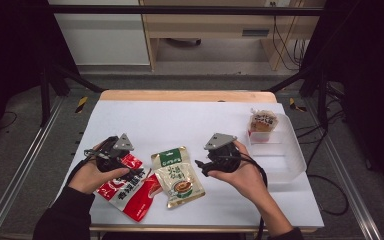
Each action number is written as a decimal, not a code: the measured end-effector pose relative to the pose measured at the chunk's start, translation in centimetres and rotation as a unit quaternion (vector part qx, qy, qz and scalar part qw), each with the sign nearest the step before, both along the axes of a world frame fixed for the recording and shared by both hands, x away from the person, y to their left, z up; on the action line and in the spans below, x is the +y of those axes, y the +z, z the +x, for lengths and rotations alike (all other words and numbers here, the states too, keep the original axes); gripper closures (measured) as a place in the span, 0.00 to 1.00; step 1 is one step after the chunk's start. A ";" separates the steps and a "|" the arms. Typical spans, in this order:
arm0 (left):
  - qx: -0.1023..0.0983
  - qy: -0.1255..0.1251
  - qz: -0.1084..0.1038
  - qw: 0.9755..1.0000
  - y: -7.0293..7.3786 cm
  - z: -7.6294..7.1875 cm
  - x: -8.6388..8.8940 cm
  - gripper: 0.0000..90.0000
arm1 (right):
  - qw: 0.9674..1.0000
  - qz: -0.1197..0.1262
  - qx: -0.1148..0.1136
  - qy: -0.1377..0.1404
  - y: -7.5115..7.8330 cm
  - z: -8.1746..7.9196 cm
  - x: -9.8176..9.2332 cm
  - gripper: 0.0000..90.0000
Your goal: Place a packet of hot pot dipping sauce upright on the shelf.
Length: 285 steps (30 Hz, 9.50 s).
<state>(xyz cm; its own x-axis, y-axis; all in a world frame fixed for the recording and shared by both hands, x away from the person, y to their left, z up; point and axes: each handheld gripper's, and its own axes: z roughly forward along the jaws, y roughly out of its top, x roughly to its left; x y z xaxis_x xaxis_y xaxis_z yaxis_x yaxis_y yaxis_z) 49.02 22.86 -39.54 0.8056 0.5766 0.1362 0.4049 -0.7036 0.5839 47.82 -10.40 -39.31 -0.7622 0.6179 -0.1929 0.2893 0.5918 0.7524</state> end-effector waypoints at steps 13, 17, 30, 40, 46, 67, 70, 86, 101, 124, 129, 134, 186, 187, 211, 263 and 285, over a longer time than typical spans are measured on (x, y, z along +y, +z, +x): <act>0.000 -0.010 0.020 1.000 -0.2 0.9 -1.7 0.16 | 1.000 -0.008 -0.001 -0.021 -4.2 -1.3 1.7 0.25; 0.015 -0.028 0.029 0.999 -0.8 1.5 -2.6 0.19 | 0.999 0.000 0.009 -0.035 -4.8 -1.6 1.3 0.25; 0.075 -0.061 0.040 0.995 -2.7 3.6 -5.3 0.34 | 0.999 -0.017 0.018 -0.025 -5.8 -1.7 1.6 0.26; 0.087 -0.059 0.034 0.994 -3.1 4.2 -5.9 0.60 | 0.999 -0.009 0.018 -0.028 -5.7 -1.6 1.5 0.27; 0.095 -0.065 0.019 0.993 -2.5 4.2 -6.2 0.85 | 0.999 -0.005 0.017 -0.030 -5.5 -1.6 1.3 0.27; 0.053 -0.148 0.000 0.988 4.2 1.7 -8.2 1.00 | 0.997 -0.060 -0.002 0.039 0.6 0.0 1.1 0.23; 0.049 -0.160 0.000 0.986 5.0 1.4 -8.7 1.00 | 0.996 -0.069 0.000 0.053 1.7 0.5 1.1 0.21; 0.040 -0.187 0.000 0.981 6.2 0.8 -9.5 1.00 | 0.982 -0.123 0.050 0.134 3.1 1.9 3.0 0.64; 0.028 -0.168 -0.009 0.985 6.0 1.1 -9.1 0.80 | 0.972 -0.161 0.069 0.157 3.6 2.1 3.0 1.00; 0.024 -0.100 -0.006 0.995 3.3 0.5 -3.7 0.32 | 0.969 -0.144 0.093 0.177 6.1 1.8 2.1 1.00; 0.022 -0.091 -0.002 0.996 3.0 0.3 -3.1 0.26 | 0.970 -0.147 0.090 0.171 6.6 2.2 1.9 1.00; 0.022 -0.083 0.007 0.996 2.6 0.3 -2.6 0.19 | 0.973 -0.140 0.090 0.162 7.0 2.6 1.1 1.00; 0.032 -0.058 0.030 0.997 0.1 -0.2 -0.1 0.09 | 0.992 -0.093 0.020 0.078 14.9 2.0 -9.4 1.00; 0.032 -0.058 0.030 0.997 0.1 -0.2 -0.1 0.09 | 0.992 -0.093 0.020 0.078 14.9 2.0 -9.4 1.00; 0.020 -0.035 0.016 0.999 -0.5 -0.3 1.0 0.08 | 0.996 -0.082 0.011 0.036 15.8 2.2 -15.1 1.00; 0.039 -0.002 0.015 0.999 -2.1 0.0 2.5 0.08 | 0.997 -0.067 0.039 -0.005 10.0 9.0 -21.8 1.00; 0.036 -0.001 0.013 0.999 -1.8 -0.1 2.7 0.08 | 0.998 -0.014 0.056 -0.020 6.9 8.0 -23.1 1.00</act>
